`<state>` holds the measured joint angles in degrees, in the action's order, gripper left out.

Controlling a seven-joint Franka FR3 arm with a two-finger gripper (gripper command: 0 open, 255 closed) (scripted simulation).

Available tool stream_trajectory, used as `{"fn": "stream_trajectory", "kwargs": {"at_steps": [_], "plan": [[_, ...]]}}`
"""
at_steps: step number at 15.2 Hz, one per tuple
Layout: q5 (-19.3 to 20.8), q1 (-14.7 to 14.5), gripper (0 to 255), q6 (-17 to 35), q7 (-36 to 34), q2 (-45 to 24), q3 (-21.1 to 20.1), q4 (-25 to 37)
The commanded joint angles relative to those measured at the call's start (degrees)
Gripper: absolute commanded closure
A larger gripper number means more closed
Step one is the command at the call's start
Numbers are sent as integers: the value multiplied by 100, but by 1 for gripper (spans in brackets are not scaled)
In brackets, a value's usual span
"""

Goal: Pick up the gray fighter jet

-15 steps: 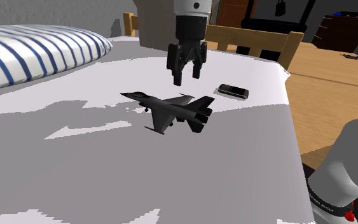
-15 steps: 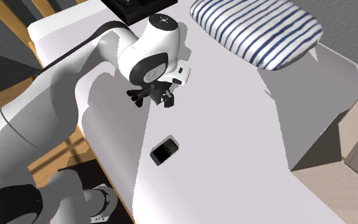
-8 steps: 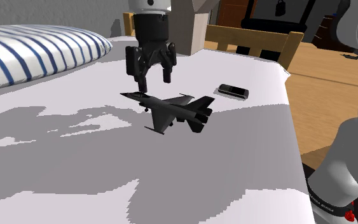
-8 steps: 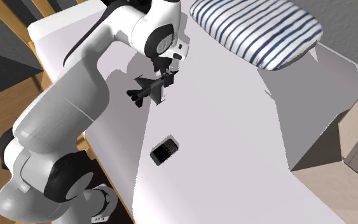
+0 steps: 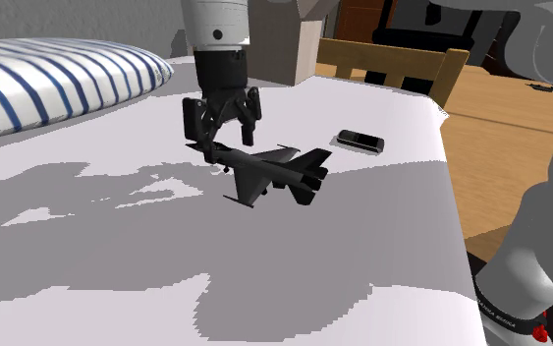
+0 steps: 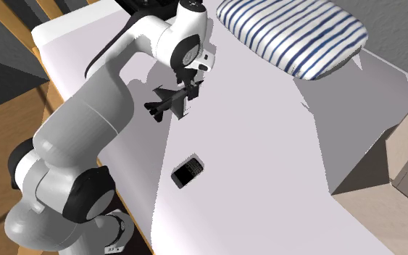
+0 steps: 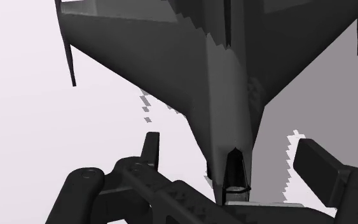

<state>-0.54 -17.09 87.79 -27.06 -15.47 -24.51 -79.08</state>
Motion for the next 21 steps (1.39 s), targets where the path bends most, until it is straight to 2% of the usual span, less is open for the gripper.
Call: {"fn": "stream_trajectory", "kwargs": {"at_steps": [1,2,3,12,21], "plan": [[-19,20,0,145,21,52,3,-192],[-20,21,0,145,21,53,3,-193],[-16,15,255,138,14,44,1,-177],[-20,20,255,145,21,52,3,-192],[67,-87,255,-648,-89,-174,-19,819]]}}
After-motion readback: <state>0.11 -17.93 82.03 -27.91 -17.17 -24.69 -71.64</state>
